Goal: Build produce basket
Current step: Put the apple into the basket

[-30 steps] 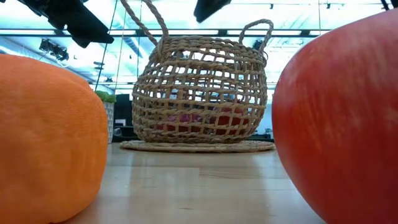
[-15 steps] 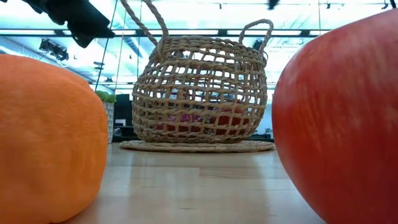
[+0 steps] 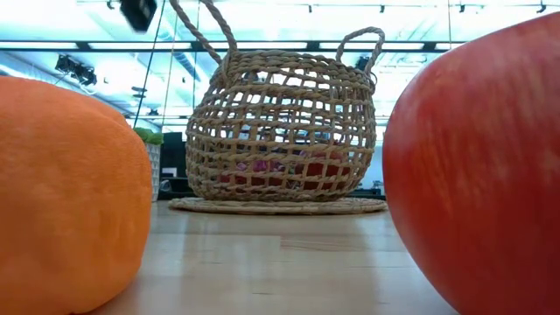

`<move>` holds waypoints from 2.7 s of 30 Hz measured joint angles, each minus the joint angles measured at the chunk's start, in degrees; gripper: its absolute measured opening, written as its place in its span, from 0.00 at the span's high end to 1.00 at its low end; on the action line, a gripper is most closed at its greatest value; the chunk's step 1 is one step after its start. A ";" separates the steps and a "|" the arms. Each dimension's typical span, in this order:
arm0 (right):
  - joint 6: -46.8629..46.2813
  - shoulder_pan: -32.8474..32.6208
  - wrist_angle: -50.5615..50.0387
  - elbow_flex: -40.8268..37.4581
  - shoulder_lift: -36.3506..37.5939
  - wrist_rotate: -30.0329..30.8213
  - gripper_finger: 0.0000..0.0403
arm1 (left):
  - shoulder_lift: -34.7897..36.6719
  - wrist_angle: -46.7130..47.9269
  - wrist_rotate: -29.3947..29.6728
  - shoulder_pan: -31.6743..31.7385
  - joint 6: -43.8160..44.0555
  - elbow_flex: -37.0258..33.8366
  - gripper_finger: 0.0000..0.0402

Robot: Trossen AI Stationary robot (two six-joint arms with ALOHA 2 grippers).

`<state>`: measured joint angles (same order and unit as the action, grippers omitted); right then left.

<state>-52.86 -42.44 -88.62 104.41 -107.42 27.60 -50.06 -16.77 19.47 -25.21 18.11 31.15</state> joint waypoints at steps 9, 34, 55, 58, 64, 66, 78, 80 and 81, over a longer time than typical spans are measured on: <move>-20.08 -7.45 1.50 -10.32 0.00 -0.42 0.37 | -11.33 -19.28 0.04 -7.42 -5.35 -0.14 0.66; -19.99 -5.00 16.83 -17.21 -0.04 -9.52 0.36 | -12.20 -16.58 1.77 -15.92 -14.11 -0.08 0.66; -12.76 -7.50 17.15 -17.19 -0.15 -8.03 0.36 | -16.31 17.85 10.14 -15.46 14.23 3.13 0.66; -11.60 -7.45 17.03 -17.19 -0.15 -8.23 0.36 | -20.26 16.35 9.94 -15.54 17.12 3.13 0.66; -7.88 -7.15 16.83 -17.19 -0.17 -7.52 0.36 | -25.54 12.20 8.84 -15.75 20.15 3.11 0.66; -7.61 -7.03 16.86 -17.19 -0.17 -7.55 0.36 | -26.34 11.31 8.76 -16.12 20.33 3.11 0.66; -8.04 -7.04 16.99 -17.19 -0.17 -7.75 0.36 | -27.26 12.99 8.75 -18.17 23.31 3.11 0.67; -8.32 -7.04 17.01 -17.19 -0.20 -7.75 0.36 | -27.26 15.22 8.81 -17.90 24.41 3.11 0.67; -8.63 -7.02 17.01 -17.19 -0.20 -7.75 0.36 | -27.26 16.35 8.82 -17.72 25.08 3.11 0.67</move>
<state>-61.49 -49.46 -71.61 87.22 -107.61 19.86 -77.32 -0.42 28.29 -42.93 43.18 34.26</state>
